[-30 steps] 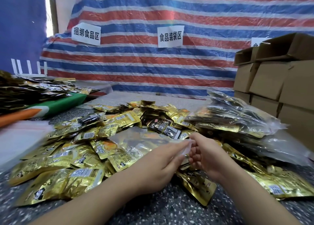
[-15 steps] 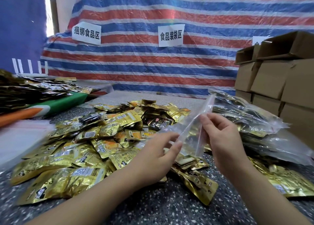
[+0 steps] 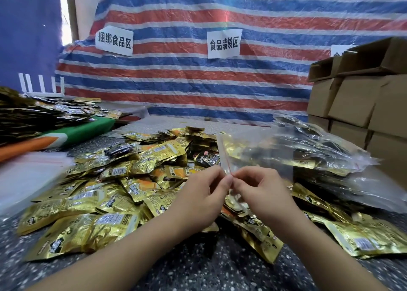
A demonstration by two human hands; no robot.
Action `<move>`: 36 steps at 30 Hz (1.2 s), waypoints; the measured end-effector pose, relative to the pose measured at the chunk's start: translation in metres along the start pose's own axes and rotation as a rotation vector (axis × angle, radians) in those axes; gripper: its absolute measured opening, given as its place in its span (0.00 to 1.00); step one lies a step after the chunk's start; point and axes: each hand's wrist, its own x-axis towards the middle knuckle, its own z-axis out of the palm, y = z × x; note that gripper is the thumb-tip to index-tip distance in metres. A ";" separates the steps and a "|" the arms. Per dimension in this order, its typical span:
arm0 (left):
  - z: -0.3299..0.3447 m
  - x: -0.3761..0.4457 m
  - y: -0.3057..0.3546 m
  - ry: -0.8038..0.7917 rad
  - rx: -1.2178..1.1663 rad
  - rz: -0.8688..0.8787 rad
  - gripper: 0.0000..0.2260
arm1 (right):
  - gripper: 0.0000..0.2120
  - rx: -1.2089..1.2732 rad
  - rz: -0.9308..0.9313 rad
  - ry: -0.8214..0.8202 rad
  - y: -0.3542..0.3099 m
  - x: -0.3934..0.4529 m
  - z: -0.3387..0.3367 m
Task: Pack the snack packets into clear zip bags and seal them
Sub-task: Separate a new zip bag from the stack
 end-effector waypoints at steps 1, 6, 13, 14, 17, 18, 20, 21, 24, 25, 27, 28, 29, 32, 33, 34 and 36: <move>0.000 0.000 -0.001 -0.004 -0.002 -0.002 0.11 | 0.09 0.057 0.055 -0.032 0.000 0.001 -0.001; 0.000 0.000 -0.001 -0.031 0.053 -0.003 0.12 | 0.07 0.226 0.167 -0.082 -0.001 0.001 -0.005; 0.000 -0.002 0.001 -0.109 0.094 0.037 0.13 | 0.06 0.286 0.159 -0.108 -0.002 0.000 -0.005; -0.001 -0.002 0.001 -0.130 0.117 0.047 0.12 | 0.06 0.299 0.166 -0.115 -0.002 -0.001 -0.006; -0.002 -0.004 0.001 -0.199 0.224 0.066 0.12 | 0.05 0.326 0.196 -0.125 -0.002 0.000 -0.007; -0.003 -0.004 0.001 -0.214 0.261 0.071 0.13 | 0.05 0.334 0.205 -0.131 -0.002 0.000 -0.007; -0.004 -0.003 0.002 -0.222 0.314 0.074 0.14 | 0.06 0.347 0.216 -0.157 -0.001 -0.002 -0.007; -0.004 -0.003 0.002 -0.217 0.328 0.075 0.15 | 0.07 0.345 0.220 -0.169 0.000 -0.002 -0.006; -0.005 -0.002 0.001 -0.202 0.322 0.090 0.14 | 0.06 0.368 0.249 -0.198 0.001 -0.003 -0.006; -0.005 -0.002 0.001 -0.208 0.309 0.097 0.13 | 0.08 0.378 0.258 -0.205 0.001 -0.003 -0.007; -0.008 -0.001 0.001 -0.227 0.235 0.112 0.08 | 0.11 0.377 0.270 -0.215 0.002 -0.002 -0.007; -0.009 0.000 0.001 -0.239 0.198 0.114 0.07 | 0.11 0.365 0.273 -0.215 0.002 -0.002 -0.008; -0.010 0.000 0.002 -0.249 0.171 0.109 0.09 | 0.11 0.349 0.268 -0.218 0.003 -0.001 -0.009; -0.009 0.001 0.001 -0.252 0.083 0.052 0.08 | 0.12 0.308 0.265 -0.201 0.002 -0.002 -0.010; -0.008 0.002 0.001 -0.240 0.049 0.015 0.07 | 0.13 0.311 0.266 -0.175 0.002 -0.001 -0.010; -0.008 0.003 0.000 -0.224 0.022 -0.032 0.08 | 0.13 0.302 0.270 -0.126 0.002 0.000 -0.011; -0.011 0.006 -0.004 -0.186 0.014 -0.128 0.11 | 0.16 0.156 0.224 0.050 0.007 0.004 -0.014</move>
